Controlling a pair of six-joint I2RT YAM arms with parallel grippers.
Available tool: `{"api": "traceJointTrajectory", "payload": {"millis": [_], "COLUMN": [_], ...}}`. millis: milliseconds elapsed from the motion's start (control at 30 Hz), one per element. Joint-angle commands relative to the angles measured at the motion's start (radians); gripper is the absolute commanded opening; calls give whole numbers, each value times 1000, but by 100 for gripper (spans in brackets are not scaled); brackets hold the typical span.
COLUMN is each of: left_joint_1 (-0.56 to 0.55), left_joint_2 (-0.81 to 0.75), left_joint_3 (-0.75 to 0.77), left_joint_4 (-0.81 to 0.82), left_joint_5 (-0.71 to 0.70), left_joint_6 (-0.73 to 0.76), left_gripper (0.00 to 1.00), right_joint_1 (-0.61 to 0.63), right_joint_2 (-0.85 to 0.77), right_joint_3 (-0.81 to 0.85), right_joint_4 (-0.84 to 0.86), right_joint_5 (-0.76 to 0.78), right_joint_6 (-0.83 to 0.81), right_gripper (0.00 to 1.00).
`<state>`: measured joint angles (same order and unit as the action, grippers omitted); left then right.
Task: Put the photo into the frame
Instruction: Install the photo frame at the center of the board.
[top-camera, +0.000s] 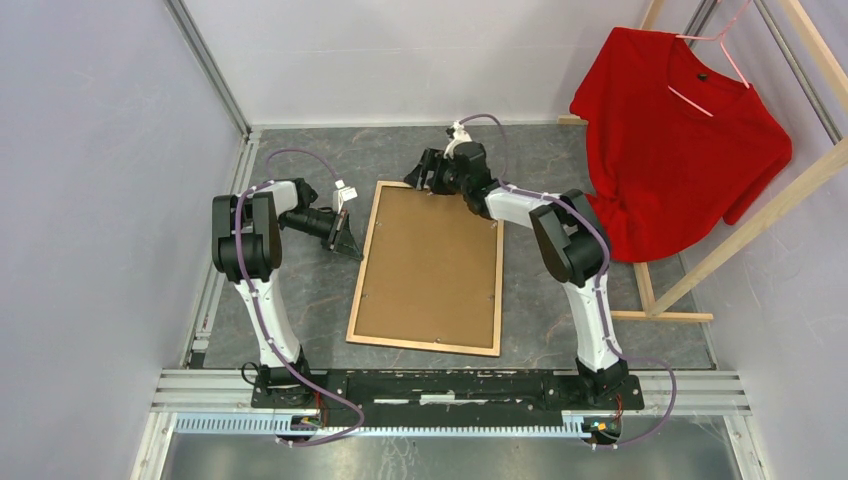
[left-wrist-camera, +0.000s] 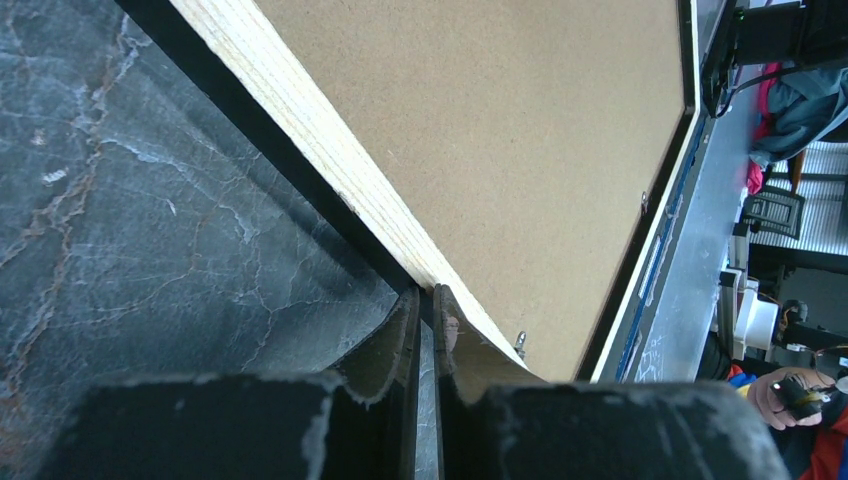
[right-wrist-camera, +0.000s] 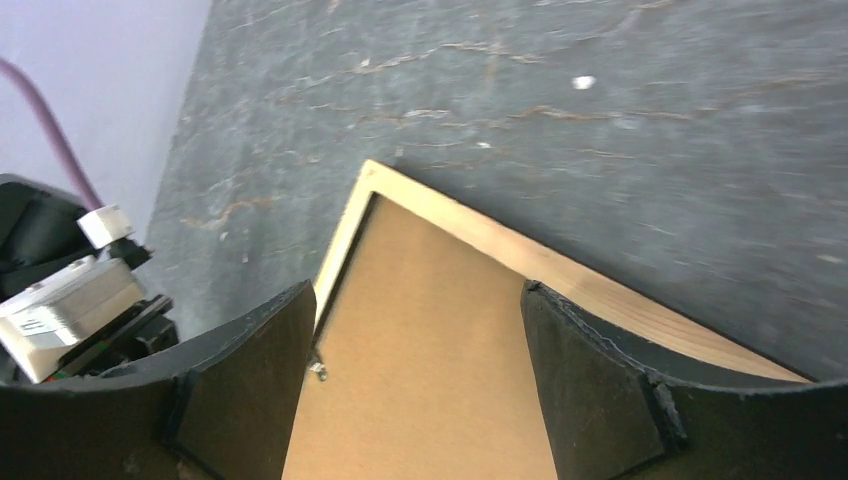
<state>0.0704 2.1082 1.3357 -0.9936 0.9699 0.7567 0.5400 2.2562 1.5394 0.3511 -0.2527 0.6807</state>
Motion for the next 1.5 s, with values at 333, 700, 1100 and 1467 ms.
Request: {"api": "traceJointTrajectory", "payload": {"millis": [333, 700, 1100, 1467], "left_joint_1": [-11, -11, -12, -12], "left_joint_2": [-17, -21, -17, -20], "left_joint_3": [-27, -26, -27, -31], "left_joint_4": [30, 30, 29, 29], "left_joint_5": [-98, -104, -107, -109], "left_joint_6": [13, 13, 20, 20], "left_gripper": [12, 12, 11, 10], "right_joint_1": [-18, -18, -17, -25], "right_joint_2": [-37, 18, 57, -13], "right_joint_3": [-58, -24, -12, -70], "right_joint_4": [-41, -47, -11, -4], "right_joint_5": [89, 86, 78, 118], "right_joint_6": [-42, -19, 21, 0], "right_gripper": [78, 77, 76, 76]}}
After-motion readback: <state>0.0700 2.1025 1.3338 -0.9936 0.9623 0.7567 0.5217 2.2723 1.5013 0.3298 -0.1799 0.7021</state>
